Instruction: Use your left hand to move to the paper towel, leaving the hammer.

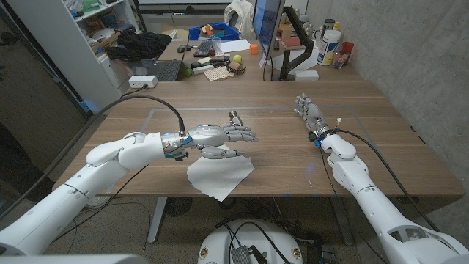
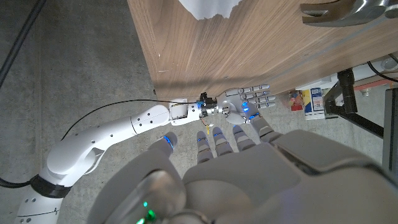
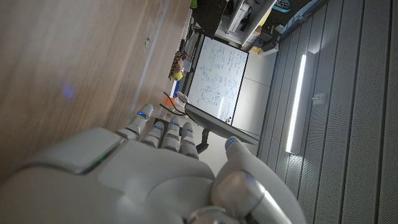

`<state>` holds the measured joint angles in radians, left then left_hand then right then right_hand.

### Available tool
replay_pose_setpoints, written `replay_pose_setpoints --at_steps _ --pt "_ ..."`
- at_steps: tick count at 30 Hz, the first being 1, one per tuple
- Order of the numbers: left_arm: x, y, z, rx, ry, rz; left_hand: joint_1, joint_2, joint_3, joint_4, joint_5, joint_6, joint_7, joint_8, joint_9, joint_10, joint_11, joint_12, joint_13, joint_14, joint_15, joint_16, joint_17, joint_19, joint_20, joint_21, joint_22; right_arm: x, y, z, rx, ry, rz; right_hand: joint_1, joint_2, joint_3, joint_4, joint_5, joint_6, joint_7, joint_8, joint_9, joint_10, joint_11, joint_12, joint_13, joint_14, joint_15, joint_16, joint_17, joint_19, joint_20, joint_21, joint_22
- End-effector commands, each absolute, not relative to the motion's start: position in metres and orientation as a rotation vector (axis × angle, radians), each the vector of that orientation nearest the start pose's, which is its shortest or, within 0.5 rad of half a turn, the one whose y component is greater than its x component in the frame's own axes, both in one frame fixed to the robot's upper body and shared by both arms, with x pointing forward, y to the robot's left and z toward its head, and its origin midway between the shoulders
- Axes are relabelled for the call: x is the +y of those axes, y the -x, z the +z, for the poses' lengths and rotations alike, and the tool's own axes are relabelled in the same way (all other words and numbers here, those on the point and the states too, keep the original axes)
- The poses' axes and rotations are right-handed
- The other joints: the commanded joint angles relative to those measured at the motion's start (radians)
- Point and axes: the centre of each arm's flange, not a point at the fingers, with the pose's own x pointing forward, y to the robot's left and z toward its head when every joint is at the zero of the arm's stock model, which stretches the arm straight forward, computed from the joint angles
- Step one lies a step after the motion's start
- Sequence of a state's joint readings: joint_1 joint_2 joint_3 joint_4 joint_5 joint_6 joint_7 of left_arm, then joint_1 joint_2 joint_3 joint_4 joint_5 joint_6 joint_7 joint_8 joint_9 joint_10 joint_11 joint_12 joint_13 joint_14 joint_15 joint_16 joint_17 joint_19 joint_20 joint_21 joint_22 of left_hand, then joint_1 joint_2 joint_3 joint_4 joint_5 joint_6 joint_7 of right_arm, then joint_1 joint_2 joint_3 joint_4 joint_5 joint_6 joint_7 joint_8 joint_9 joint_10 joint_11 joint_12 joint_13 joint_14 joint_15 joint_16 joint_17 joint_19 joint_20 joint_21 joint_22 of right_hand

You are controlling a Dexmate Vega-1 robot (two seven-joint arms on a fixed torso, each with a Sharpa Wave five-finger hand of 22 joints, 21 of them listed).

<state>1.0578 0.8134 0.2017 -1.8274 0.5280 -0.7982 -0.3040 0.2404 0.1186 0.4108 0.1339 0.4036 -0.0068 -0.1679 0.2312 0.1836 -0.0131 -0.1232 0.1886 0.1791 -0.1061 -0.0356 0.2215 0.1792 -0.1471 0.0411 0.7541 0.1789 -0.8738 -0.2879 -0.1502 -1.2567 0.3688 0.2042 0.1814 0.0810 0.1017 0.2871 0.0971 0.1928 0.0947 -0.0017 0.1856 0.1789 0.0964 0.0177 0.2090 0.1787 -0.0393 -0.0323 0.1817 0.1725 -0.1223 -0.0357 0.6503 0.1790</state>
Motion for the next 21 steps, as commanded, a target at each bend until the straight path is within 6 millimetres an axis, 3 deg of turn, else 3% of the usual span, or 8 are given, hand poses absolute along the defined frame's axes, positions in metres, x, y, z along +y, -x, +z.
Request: replay_pose_setpoints --at_steps 1,12,21 --pt "0.2029 -0.4772 -0.0305 -1.093 -1.592 -0.7 0.013 0.0 0.005 -0.005 0.009 0.006 -0.001 -0.005 0.002 0.005 -0.002 -0.003 0.002 0.004 -0.039 -0.001 0.003 -0.001 -0.006 -0.004 0.004 -0.2675 -0.6645 -0.0444 -0.554 0.009 0.232 -0.011 0.004 0.001 0.002 0.009 0.002 -0.005 0.004 0.005 0.006 -0.004 -0.001 0.004 -0.004 0.007 -0.001 -0.001 0.008 -0.014 -0.007 0.002" --pt "0.2072 -0.4741 -0.0314 -1.082 -1.61 -0.706 0.018 -0.001 0.004 -0.007 0.014 0.049 0.01 0.007 0.002 0.019 -0.001 0.0 0.002 0.015 -0.04 -0.001 0.003 0.004 -0.003 -0.007 0.004 -0.2648 -0.6676 -0.0438 -0.547 0.013 0.234 -0.012 0.004 0.001 0.003 0.009 0.002 -0.005 0.003 0.005 0.005 -0.005 -0.001 0.004 -0.004 0.009 0.0 -0.001 0.009 -0.014 -0.01 0.003" --pt "0.2075 -0.4735 -0.0332 -1.062 -1.649 -0.709 0.034 0.003 0.013 -0.017 0.019 0.042 0.003 0.001 0.001 0.016 -0.003 -0.004 0.002 0.013 -0.04 -0.004 0.001 0.004 -0.003 -0.012 0.003 -0.2641 -0.6691 -0.0452 -0.544 0.008 0.23 -0.014 0.004 0.0 0.004 0.009 0.002 -0.005 0.004 0.005 0.005 -0.006 -0.001 0.004 -0.004 0.01 0.0 0.0 0.009 -0.014 -0.012 0.003"
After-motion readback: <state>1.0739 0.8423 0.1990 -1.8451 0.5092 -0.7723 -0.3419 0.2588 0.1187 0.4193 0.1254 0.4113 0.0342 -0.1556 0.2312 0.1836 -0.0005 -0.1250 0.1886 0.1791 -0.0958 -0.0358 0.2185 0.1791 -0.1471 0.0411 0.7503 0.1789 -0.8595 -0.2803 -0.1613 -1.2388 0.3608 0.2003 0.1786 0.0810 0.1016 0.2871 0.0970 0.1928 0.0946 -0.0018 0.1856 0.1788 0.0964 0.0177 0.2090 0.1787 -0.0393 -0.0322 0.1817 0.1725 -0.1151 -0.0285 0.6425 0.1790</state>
